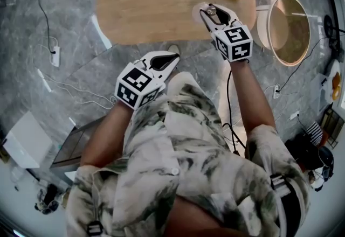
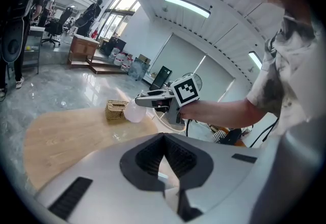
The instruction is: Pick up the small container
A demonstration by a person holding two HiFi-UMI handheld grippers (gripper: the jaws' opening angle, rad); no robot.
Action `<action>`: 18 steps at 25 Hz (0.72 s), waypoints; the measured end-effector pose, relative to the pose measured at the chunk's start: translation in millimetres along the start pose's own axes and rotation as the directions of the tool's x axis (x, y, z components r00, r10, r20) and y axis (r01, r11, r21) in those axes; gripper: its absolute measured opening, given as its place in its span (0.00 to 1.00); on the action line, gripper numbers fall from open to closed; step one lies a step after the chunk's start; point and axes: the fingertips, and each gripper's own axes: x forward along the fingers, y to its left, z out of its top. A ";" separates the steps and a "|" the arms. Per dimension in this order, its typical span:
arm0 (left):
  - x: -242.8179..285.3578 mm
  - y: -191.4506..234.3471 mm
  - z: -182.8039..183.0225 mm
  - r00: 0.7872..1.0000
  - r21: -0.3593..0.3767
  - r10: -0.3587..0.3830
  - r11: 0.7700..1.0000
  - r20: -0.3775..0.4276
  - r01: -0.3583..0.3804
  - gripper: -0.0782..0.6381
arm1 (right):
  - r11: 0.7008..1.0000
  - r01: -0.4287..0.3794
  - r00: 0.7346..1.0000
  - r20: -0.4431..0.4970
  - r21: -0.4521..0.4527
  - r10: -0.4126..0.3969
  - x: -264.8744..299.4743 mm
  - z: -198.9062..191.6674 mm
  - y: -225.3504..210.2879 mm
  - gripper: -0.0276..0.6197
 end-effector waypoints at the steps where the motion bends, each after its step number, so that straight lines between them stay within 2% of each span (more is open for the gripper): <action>1: 1.3 0.9 1.8 1.000 -0.002 0.001 1.000 0.001 -0.001 0.14 | 1.000 -0.004 1.000 -0.001 -0.002 0.004 1.6 0.5 -1.1 0.28; 12: 9.6 15.0 6.7 1.000 -0.038 0.025 0.999 0.014 -0.025 0.14 | 0.998 -0.048 0.999 -0.025 -0.044 0.047 25.3 1.7 -5.2 0.28; 18: 5.2 25.9 4.8 0.998 -0.073 0.065 0.995 0.026 -0.063 0.14 | 0.994 -0.080 0.996 -0.041 -0.069 0.077 47.1 1.6 -1.4 0.28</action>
